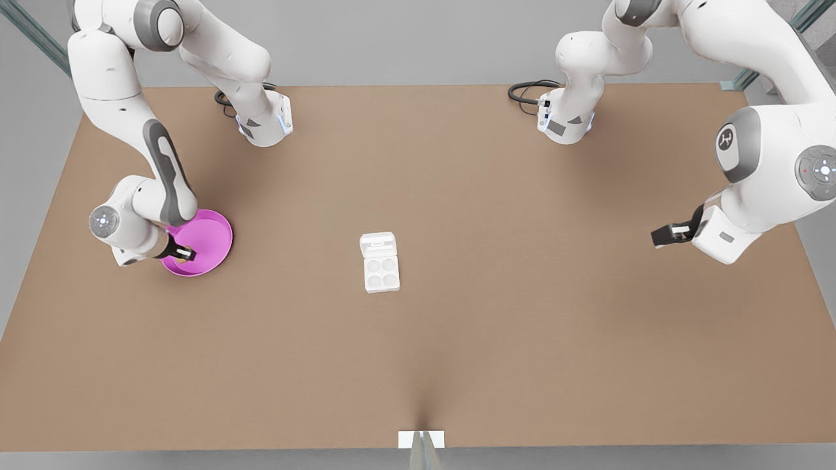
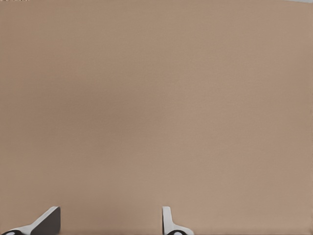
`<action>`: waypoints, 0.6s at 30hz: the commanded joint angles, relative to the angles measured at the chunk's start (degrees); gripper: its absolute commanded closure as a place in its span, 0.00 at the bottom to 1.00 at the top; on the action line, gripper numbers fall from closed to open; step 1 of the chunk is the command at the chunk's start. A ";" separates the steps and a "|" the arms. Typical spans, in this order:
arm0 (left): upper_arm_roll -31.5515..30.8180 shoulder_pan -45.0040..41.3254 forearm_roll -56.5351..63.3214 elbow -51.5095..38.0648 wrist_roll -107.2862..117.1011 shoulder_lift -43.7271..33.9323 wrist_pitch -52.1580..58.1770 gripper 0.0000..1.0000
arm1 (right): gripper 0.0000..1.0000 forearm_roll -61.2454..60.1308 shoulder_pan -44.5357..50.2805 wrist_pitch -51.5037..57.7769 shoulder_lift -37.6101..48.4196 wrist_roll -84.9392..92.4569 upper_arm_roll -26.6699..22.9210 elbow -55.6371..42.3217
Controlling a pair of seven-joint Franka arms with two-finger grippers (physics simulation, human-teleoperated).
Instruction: Pack egg into the box and close the box lid
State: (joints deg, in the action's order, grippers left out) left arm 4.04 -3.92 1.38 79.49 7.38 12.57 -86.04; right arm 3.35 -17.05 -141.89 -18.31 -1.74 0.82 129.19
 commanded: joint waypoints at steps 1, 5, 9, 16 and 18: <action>0.00 0.05 0.03 -0.04 0.00 -0.01 0.00 0.00 | 0.45 -0.01 0.53 0.03 0.03 -0.10 0.32 -0.34; -0.35 0.05 0.03 -0.04 0.09 -0.01 0.00 0.00 | 0.45 -8.17 10.28 0.12 -1.55 -3.62 3.84 -4.91; -0.44 0.05 -0.06 -0.04 0.18 -0.01 0.00 0.00 | 0.45 -15.12 22.06 -0.23 -3.05 -6.61 3.75 -6.67; -0.44 0.05 -0.06 -0.04 0.18 -0.01 0.09 0.00 | 0.45 -26.11 38.85 -0.76 -13.77 -16.54 3.75 -25.57; -0.44 0.05 -0.06 -0.04 0.18 -0.09 0.09 0.00 | 0.45 -26.37 41.84 -0.67 -14.91 -16.63 3.84 -26.54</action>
State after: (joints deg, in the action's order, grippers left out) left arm 3.60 -3.87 1.32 79.45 7.56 12.48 -85.96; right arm -23.15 25.46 -142.57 -33.38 -18.38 4.66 102.66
